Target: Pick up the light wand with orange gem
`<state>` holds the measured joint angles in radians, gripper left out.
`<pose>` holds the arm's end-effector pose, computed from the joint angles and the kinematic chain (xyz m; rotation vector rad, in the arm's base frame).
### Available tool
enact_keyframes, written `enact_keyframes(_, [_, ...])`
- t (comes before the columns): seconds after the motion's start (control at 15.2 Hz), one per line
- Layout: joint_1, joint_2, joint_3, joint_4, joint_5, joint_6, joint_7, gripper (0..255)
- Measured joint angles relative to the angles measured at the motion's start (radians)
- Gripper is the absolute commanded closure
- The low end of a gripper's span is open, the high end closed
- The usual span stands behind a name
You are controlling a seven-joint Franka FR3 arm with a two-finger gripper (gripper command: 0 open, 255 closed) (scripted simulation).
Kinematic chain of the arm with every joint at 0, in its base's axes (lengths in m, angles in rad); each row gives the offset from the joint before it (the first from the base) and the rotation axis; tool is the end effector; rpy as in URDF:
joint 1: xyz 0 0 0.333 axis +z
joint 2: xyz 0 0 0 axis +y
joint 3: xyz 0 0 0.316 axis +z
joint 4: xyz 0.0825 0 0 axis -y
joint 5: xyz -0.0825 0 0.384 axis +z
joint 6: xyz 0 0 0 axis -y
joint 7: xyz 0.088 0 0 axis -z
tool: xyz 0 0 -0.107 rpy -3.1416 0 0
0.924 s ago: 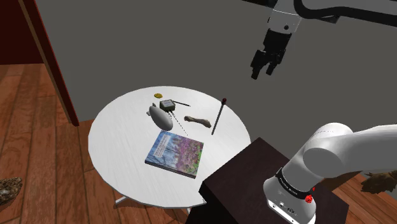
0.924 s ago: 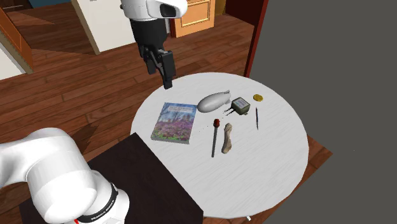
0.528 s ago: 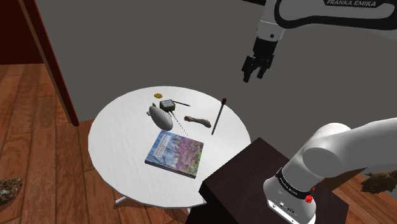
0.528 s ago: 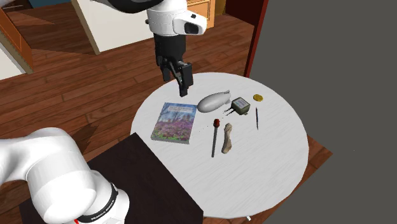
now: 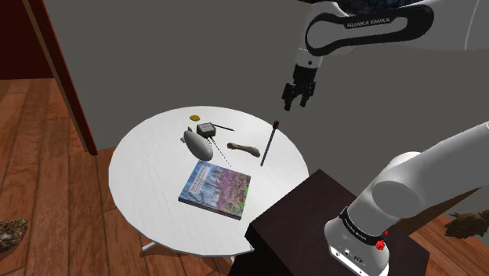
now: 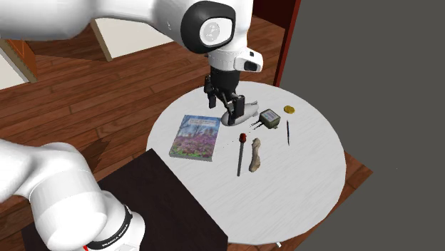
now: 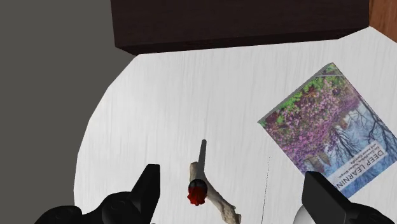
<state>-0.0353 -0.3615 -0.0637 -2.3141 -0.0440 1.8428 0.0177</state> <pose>0.4258 -0.0472 0.4749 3.1182 -0.1516 -0.1733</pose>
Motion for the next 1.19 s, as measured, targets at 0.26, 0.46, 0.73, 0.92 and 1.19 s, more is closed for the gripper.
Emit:
enact_keyframes(0.26, [-0.006, 0.152, -0.026, 0.049, 0.016, 0.074, -0.040, 0])
enact_keyframes(0.46, [-0.013, 0.270, -0.044, 0.099, 0.034, 0.119, -0.076, 0])
enact_keyframes(0.73, [-0.018, 0.376, -0.051, 0.134, 0.054, 0.170, -0.102, 0])
enact_keyframes(0.92, [-0.020, 0.401, -0.053, 0.117, 0.057, 0.211, -0.108, 0])
enact_keyframes(1.19, [-0.021, 0.427, -0.054, 0.102, 0.061, 0.251, -0.112, 255])
